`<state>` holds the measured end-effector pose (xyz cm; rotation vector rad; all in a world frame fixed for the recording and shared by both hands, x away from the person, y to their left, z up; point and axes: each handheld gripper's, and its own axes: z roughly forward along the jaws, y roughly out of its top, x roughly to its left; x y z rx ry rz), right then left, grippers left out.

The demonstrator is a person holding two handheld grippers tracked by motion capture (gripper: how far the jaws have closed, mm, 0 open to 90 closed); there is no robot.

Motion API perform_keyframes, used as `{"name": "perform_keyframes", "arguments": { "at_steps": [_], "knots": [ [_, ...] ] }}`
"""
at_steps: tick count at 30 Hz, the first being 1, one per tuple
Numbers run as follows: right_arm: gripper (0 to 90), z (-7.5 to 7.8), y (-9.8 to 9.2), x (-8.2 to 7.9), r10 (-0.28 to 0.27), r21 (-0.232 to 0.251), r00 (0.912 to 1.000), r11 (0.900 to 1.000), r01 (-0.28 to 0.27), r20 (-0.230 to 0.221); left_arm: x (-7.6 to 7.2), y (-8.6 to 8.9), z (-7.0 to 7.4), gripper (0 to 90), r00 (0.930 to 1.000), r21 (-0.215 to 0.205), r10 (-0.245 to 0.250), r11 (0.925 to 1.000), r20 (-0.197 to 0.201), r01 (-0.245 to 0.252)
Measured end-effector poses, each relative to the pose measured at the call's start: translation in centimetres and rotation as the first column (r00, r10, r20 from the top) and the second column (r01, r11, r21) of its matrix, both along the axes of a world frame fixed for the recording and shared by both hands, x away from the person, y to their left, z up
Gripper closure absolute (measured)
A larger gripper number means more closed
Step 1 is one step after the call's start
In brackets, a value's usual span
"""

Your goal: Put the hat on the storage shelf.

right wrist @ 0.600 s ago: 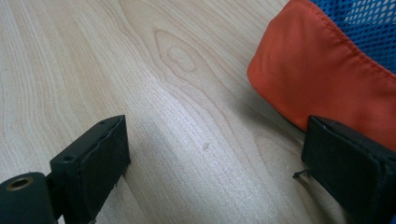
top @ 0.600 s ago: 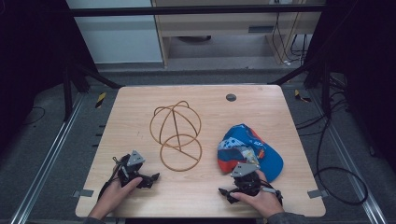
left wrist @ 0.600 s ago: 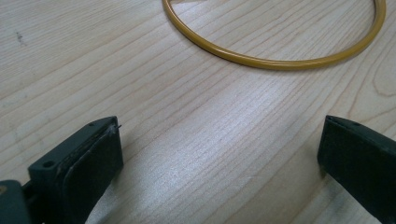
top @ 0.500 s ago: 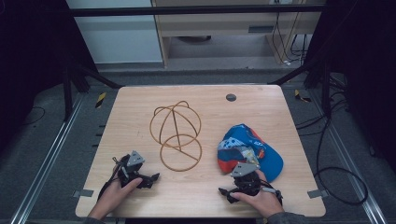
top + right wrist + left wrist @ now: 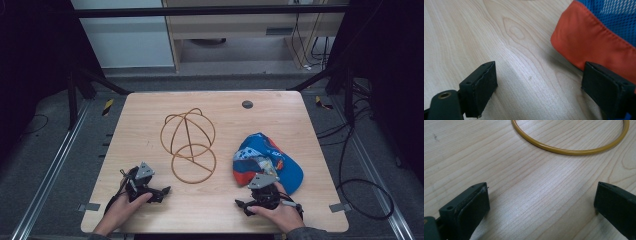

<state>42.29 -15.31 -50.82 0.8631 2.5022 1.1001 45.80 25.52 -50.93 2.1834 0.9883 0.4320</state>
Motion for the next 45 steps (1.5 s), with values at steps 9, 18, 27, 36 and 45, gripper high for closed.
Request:
{"name": "perform_keyframes", "arguments": {
  "at_steps": [9,18,27,36,45],
  "knots": [
    [20.6,3.7,-1.8,-0.5,-0.037,-0.004,0.9985,0.999,0.038,0.039,0.0,0.0,0.0,0.0,1.0,0.0,0.004,1.0,0.001,-0.004],
    [25.6,8.0,-4.1,1.4,-0.073,-0.128,0.9973,0.989,0.073,0.004,0.0,0.0,0.0,0.0,1.0,0.0,0.004,1.0,0.001,-0.004],
    [31.3,10.0,-6.4,3.1,-0.08,-0.24,0.9957,0.968,0.066,-0.048,-0.1,0.0,0.0,0.0,1.0,0.0,0.005,1.0,0.001,-0.005],
    [32.9,11.5,-7.4,5.6,-0.118,-0.27,0.9883,0.959,0.088,-0.097,-0.1,0.0,0.0,0.0,1.0,0.0,0.005,1.0,0.001,-0.005],
    [44.2,12.3,-7.3,7.3,-0.127,-0.258,0.9856,0.962,0.094,-0.112,-0.1,0.0,0.0,0.0,1.0,-0.002,0.006,1.0,0.002,-0.006]
  ]
}}
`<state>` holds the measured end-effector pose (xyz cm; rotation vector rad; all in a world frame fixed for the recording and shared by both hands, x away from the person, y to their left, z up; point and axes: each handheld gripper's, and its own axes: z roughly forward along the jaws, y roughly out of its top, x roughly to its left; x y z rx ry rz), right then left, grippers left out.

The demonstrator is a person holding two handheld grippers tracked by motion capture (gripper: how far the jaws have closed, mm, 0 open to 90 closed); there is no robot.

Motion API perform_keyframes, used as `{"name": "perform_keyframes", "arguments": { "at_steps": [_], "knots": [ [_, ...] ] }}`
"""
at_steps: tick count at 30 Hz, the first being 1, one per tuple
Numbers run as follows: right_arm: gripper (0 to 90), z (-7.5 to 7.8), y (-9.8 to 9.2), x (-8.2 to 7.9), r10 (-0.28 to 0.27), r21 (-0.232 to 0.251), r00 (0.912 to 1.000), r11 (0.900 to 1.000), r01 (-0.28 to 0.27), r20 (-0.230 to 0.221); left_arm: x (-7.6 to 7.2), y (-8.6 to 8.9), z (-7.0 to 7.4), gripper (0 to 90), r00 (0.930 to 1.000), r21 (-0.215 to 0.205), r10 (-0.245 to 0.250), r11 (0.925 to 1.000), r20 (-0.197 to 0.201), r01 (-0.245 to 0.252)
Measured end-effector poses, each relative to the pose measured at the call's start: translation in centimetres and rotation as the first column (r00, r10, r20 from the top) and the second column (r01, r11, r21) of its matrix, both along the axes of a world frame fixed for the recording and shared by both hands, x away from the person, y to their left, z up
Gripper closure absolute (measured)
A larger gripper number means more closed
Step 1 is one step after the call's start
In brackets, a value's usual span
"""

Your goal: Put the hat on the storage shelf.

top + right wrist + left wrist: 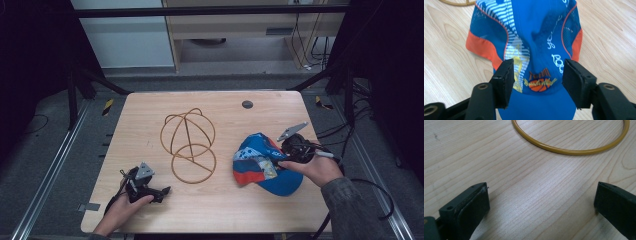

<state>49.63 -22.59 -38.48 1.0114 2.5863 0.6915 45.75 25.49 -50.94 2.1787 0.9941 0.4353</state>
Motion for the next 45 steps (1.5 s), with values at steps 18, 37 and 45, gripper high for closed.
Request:
{"name": "perform_keyframes", "arguments": {
  "at_steps": [18,37,45],
  "knots": [
    [46.7,-2.0,1.0,2.4,-0.019,0.041,0.9968,0.999,0.022,-0.078,0.0,0.0,0.0,0.0,1.0,0.001,0.002,1.0,-0.002,-0.002],
    [90.0,-2.3,0.8,2.7,0.01,0.06,0.9871,0.998,-0.001,-0.16,0.0,0.0,0.0,0.0,1.0,-0.001,0.002,1.0,-0.001,-0.002],
    [90.0,0.5,0.3,2.2,0.013,0.117,0.9928,0.993,0.001,-0.119,0.0,-0.1,0.0,0.0,1.0,0.001,0.002,1.0,-0.002,-0.002]
  ]
}}
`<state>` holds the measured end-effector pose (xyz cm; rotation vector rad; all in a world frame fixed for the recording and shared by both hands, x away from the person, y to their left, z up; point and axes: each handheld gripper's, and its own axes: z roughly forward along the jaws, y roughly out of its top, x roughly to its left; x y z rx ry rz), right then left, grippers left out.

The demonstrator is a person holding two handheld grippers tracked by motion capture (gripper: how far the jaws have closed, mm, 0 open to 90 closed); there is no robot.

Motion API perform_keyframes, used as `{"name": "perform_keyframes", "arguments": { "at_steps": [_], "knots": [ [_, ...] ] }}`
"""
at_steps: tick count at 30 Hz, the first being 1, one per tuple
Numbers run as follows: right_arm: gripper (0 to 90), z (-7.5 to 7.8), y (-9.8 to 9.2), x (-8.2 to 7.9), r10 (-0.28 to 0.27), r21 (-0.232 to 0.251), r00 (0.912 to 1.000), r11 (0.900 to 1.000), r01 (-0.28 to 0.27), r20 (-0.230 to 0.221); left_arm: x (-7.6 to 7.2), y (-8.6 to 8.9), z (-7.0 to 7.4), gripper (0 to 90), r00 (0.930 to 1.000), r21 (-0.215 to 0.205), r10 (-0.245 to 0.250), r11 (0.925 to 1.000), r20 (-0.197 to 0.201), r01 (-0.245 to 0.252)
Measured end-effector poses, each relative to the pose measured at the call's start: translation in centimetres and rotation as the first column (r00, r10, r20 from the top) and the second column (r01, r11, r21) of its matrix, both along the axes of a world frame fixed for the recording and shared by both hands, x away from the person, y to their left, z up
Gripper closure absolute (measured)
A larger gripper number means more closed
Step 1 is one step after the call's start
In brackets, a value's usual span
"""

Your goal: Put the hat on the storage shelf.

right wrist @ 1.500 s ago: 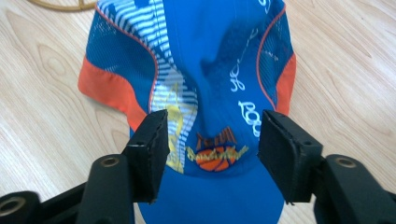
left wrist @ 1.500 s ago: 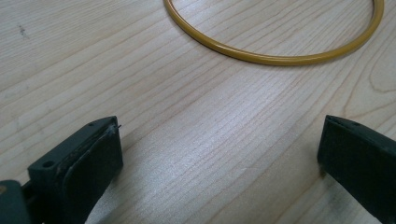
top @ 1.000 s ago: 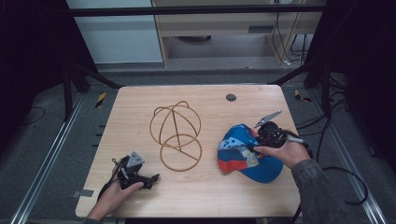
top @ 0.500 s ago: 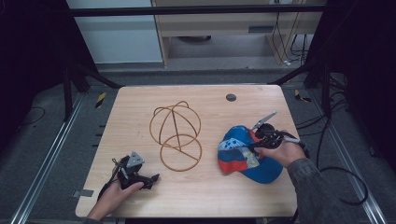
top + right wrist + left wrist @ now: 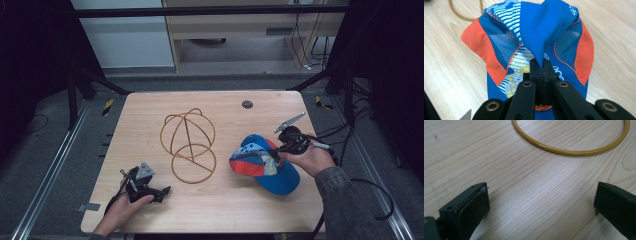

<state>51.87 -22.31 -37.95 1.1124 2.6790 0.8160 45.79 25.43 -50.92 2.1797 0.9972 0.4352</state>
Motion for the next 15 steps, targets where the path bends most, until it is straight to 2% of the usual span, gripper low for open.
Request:
{"name": "perform_keyframes", "arguments": {
  "at_steps": [2,6,7,8,10,15],
  "knots": [
    [90.0,0.3,0.0,0.0,0.001,0.003,1.0,1.0,-0.001,0.006,0.0,0.0,0.0,0.0,1.0,0.0,0.0,1.0,0.0,0.0],
    [90.0,2.6,0.1,-0.3,0.011,0.007,0.9991,1.0,-0.011,0.041,0.0,0.0,0.0,0.0,1.0,0.0,0.002,1.0,0.0,-0.002],
    [90.0,2.6,0.1,-0.3,0.011,0.007,0.9991,1.0,-0.011,0.041,0.0,0.0,0.0,0.0,1.0,0.0,0.002,1.0,0.0,-0.002],
    [90.0,3.5,0.2,-0.5,0.019,0.015,0.998,1.0,-0.02,0.061,0.0,0.0,0.0,0.0,1.0,0.0,0.003,1.0,0.0,-0.003],
    [90.0,3.8,0.2,-0.6,0.019,0.018,0.9978,1.0,-0.02,0.063,0.0,0.0,0.0,0.0,1.0,0.0,0.003,1.0,0.0,-0.003],
    [90.0,6.3,0.3,-1.3,0.039,0.05,0.9908,0.998,-0.046,0.129,0.1,-0.1,0.0,0.0,1.0,-0.001,0.003,1.0,0.0,-0.003]
  ]
}}
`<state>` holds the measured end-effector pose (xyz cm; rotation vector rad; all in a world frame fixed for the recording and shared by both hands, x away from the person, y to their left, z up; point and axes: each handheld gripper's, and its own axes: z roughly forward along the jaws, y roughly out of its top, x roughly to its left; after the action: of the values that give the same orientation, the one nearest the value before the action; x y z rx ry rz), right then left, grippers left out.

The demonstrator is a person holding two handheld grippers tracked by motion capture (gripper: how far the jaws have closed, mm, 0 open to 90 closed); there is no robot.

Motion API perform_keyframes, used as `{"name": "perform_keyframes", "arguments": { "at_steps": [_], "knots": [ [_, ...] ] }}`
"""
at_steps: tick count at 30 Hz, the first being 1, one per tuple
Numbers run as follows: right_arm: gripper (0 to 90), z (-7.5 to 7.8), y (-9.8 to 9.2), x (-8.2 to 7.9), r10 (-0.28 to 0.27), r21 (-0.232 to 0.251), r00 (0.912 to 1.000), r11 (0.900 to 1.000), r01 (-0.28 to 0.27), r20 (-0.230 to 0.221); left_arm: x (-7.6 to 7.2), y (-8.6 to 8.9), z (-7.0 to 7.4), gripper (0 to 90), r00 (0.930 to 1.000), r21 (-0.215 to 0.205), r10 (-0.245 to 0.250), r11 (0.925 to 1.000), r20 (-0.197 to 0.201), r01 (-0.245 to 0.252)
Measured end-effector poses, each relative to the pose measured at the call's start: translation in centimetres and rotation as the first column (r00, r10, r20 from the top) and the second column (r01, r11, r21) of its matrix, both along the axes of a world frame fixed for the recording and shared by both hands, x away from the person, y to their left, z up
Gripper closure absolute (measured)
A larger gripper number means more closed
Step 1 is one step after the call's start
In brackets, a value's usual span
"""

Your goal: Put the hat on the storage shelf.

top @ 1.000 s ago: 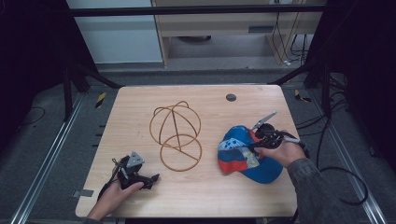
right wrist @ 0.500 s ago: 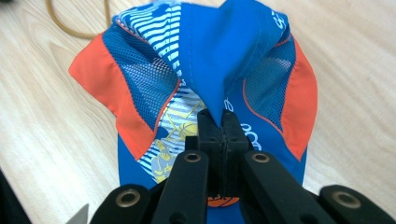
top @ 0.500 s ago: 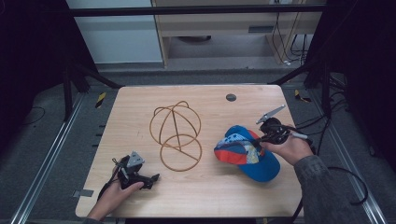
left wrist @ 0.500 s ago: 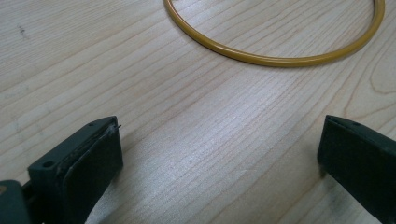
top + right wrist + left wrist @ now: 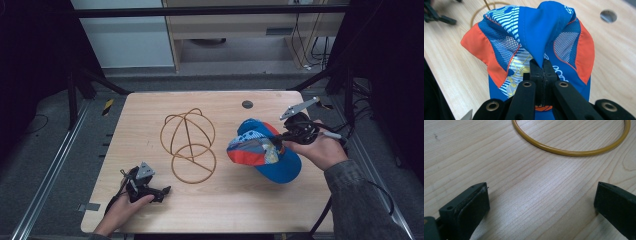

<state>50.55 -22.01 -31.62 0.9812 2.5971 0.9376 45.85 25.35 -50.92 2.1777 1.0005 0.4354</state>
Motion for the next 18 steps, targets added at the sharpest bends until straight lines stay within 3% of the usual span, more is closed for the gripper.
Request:
{"name": "perform_keyframes", "arguments": {
  "at_steps": [4,8,18],
  "knots": [
    [90.0,0.8,0.1,-0.3,0.002,0.025,0.9999,1.0,-0.002,0.014,0.1,0.0,0.0,0.0,1.0,0.001,-0.001,1.0,0.0,0.001],
    [90.0,1.2,0.2,-0.4,-0.01,0.017,0.9998,1.0,0.009,0.015,0.1,0.0,0.0,0.0,1.0,0.0,-0.001,1.0,0.0,0.001],
    [90.0,3.5,0.0,-0.5,-0.005,0.053,0.9961,0.999,0.0,0.088,0.0,-0.1,0.0,0.0,1.0,0.001,0.007,1.0,0.001,-0.007]
  ]
}}
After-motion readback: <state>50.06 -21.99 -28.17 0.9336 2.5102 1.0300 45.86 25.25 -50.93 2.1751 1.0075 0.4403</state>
